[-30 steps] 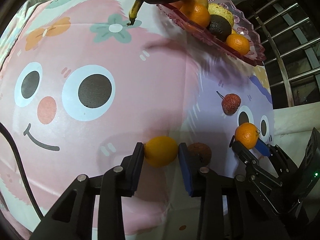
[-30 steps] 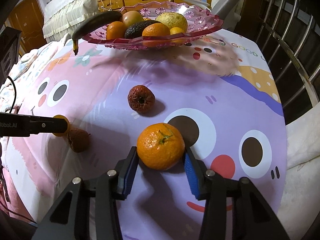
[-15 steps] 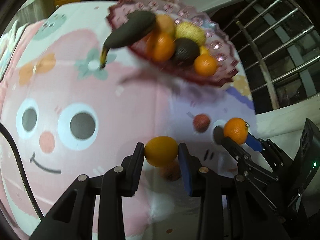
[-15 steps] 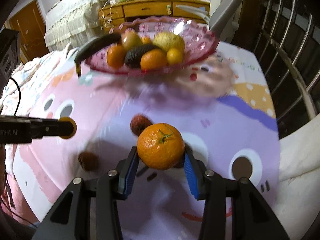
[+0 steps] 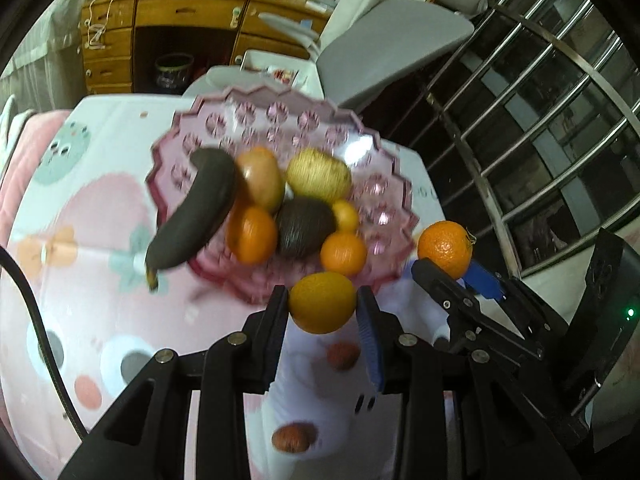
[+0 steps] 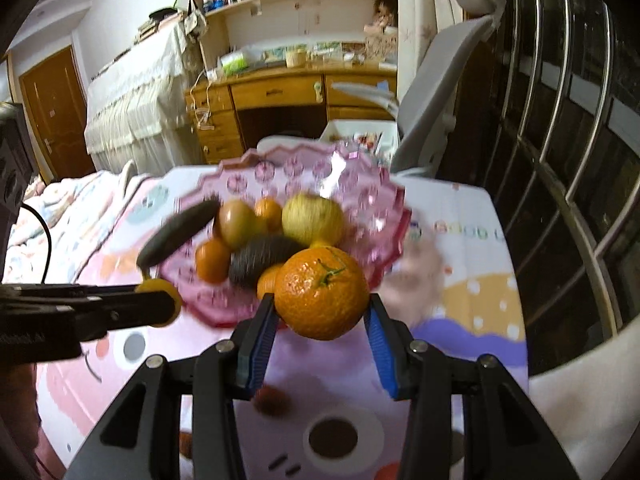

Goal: Organize fruits
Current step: 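Carry both oranges into the pink bowl and open both tools, then close the right tool on the brown lychee on the table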

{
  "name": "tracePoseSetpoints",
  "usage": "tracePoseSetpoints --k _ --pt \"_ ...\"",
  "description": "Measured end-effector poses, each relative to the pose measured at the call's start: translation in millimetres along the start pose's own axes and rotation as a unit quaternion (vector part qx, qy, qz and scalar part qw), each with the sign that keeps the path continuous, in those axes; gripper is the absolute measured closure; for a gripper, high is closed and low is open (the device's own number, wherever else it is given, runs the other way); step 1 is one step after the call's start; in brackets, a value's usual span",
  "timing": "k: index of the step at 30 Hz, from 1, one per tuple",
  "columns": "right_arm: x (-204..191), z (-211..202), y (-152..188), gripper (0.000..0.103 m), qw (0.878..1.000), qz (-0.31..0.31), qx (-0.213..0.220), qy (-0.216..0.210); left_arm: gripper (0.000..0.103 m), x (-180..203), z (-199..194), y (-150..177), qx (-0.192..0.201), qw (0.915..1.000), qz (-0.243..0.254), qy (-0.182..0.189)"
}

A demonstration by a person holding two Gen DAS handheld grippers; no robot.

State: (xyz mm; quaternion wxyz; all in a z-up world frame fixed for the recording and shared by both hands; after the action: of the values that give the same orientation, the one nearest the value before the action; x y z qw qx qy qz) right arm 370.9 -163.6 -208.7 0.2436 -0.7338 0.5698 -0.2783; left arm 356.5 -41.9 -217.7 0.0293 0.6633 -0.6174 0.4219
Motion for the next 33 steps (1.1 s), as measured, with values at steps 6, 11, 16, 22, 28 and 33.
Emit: tracePoseSetpoints --k 6,11,16,22,28,33 --pt "-2.0 10.4 -15.6 0.058 1.0 0.008 0.01 -0.003 0.07 1.0 5.5 -21.2 0.02 0.9998 0.008 0.001" --pt "-4.0 18.5 -17.8 0.058 1.0 0.01 0.006 0.001 0.069 -1.2 13.0 -26.1 0.02 0.9998 0.004 -0.003" --pt "-1.4 29.1 -15.7 0.056 1.0 0.022 -0.014 -0.009 0.044 -3.9 11.3 -25.5 0.021 0.9997 0.004 -0.01" --pt "5.0 24.7 -11.4 0.052 0.999 0.037 -0.018 -0.015 0.044 -10.1 4.7 -13.6 0.013 0.9997 -0.002 -0.022" --pt "9.7 19.1 2.3 0.052 0.998 0.047 -0.036 -0.02 0.044 -18.0 -2.4 12.3 -0.011 0.9995 -0.013 -0.027" --pt "8.9 15.5 23.2 0.052 0.995 0.066 -0.069 -0.036 0.043 -23.7 -8.3 34.2 -0.03 0.9988 -0.023 -0.031"
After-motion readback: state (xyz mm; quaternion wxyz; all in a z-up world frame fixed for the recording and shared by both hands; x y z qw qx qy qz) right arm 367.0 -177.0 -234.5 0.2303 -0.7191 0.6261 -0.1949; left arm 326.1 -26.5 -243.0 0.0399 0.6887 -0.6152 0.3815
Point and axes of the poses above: each gripper's, at about its wrist camera, not at the fingertips, and z roughly the way its jaws point, x to its right, y to its underside, the point moved 8 cm from there along z, roughly the way its jaws point, and after that the axes turned 15 degrees about y, right-handed, at the moved point
